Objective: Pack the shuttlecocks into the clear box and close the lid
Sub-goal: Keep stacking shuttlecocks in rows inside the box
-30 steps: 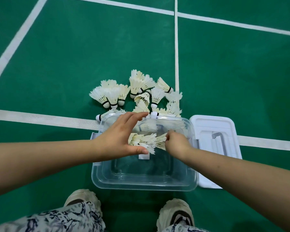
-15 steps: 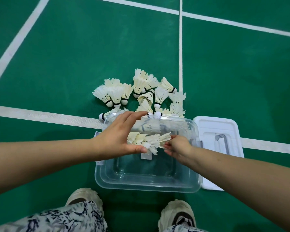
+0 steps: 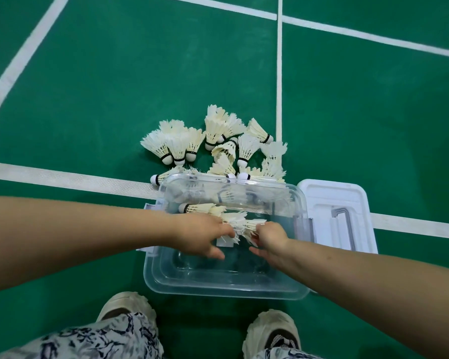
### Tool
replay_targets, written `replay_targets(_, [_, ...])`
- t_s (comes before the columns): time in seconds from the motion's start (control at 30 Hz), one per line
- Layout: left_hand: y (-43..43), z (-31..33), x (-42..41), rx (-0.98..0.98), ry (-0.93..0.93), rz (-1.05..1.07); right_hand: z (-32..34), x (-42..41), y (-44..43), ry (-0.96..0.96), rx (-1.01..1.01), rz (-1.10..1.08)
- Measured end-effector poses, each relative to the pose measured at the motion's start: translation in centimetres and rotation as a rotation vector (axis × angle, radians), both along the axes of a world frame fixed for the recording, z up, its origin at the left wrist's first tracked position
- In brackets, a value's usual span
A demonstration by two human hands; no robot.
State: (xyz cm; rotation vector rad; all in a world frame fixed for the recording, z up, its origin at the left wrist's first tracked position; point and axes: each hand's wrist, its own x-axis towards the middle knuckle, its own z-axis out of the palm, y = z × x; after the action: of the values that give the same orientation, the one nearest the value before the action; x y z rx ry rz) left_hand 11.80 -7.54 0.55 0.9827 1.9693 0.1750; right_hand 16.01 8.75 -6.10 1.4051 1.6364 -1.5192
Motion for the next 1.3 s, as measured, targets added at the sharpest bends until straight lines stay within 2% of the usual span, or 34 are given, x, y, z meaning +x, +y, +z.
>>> replay_targets(0.07, [1.1,-0.7,-0.3,-0.051,0.031,-0.047,-0.2,-0.2,0.1,0.004,0.004,-0.008])
replay_targets(0.23, [2.9,-2.1,-1.5,-0.005,0.123,-0.019,0.0,-0.3,0.3,-0.009,0.001,0.017])
replay_targets(0.4, [3.4,-3.0,-1.7,-0.043,0.167,-0.035,-0.3,-0.1,0.6,0.000,0.002,0.047])
replay_targets(0.7, [2.7,-2.9,-1.9,0.014,0.222,-0.040,-0.2,0.0,1.4,0.029,0.147,0.184])
replay_targets(0.8, [2.8,-2.7,-2.3,0.040,0.235,-0.009,-0.1,-0.1,1.0,0.012,0.076,0.096])
replay_targets(0.93, [2.9,-2.7,-2.6,0.044,0.253,0.022,0.4,-0.7,0.5,0.055,-0.074,0.082])
replay_targets(1.13, [2.6,-2.9,-2.9,0.031,0.222,0.100,0.3,-2.3,0.4,0.045,-0.092,0.047])
replay_targets(1.2, [2.3,-3.0,-2.8,0.030,0.207,0.112,0.4,-2.6,0.6,0.014,-0.104,0.065])
replay_targets(1.3, [2.0,-2.8,-2.4,0.030,0.179,0.114,0.4,-2.8,0.8,-0.012,-0.084,0.209])
